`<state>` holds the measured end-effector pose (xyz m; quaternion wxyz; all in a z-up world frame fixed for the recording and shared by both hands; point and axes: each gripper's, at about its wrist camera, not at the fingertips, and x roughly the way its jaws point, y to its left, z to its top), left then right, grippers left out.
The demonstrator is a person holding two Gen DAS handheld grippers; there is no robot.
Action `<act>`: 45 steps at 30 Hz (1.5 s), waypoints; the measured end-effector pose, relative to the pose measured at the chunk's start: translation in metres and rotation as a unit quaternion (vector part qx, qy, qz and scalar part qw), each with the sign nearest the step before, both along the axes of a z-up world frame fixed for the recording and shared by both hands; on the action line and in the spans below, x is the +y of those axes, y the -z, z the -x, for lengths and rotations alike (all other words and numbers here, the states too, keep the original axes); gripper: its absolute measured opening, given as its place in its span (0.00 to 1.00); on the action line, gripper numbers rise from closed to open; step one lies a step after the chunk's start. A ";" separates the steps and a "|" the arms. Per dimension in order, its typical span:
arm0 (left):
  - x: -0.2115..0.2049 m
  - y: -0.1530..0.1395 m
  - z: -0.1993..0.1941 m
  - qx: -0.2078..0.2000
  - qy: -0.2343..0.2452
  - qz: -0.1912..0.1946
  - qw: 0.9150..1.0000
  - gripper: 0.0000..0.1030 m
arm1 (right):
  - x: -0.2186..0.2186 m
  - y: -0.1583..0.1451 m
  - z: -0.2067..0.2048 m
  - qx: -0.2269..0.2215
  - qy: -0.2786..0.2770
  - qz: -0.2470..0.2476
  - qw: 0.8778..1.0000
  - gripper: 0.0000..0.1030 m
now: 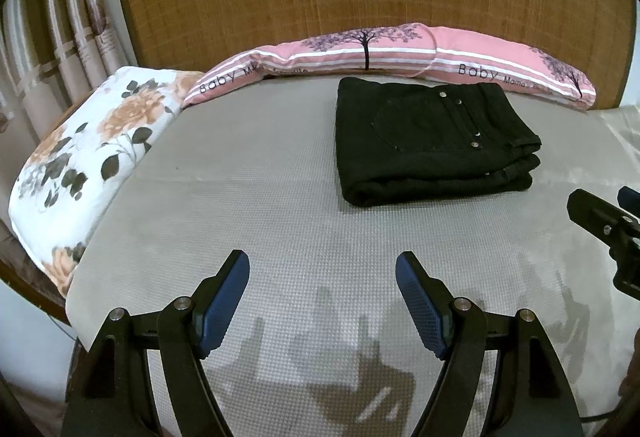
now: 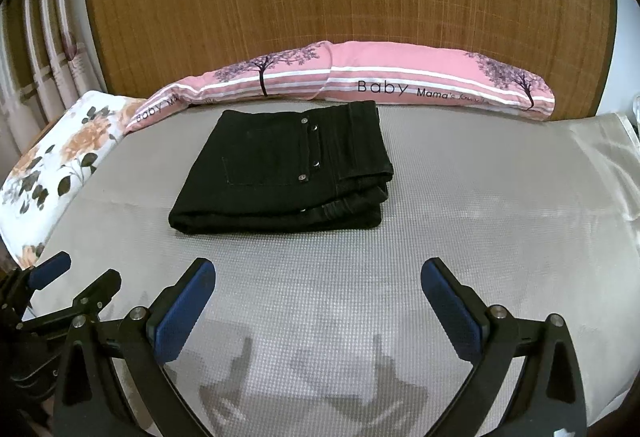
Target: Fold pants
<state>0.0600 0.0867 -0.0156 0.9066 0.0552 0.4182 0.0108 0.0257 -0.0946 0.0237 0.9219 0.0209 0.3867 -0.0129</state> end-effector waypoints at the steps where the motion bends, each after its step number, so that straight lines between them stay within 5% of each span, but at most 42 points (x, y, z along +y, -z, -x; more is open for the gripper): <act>1: 0.000 0.000 -0.001 0.000 0.000 0.000 1.000 0.74 | 0.000 0.000 0.000 0.001 -0.001 0.000 1.000 0.99; 45: 0.001 0.007 -0.004 0.006 0.006 -0.004 1.000 0.74 | 0.001 0.012 -0.001 0.017 -0.003 -0.001 1.000 0.99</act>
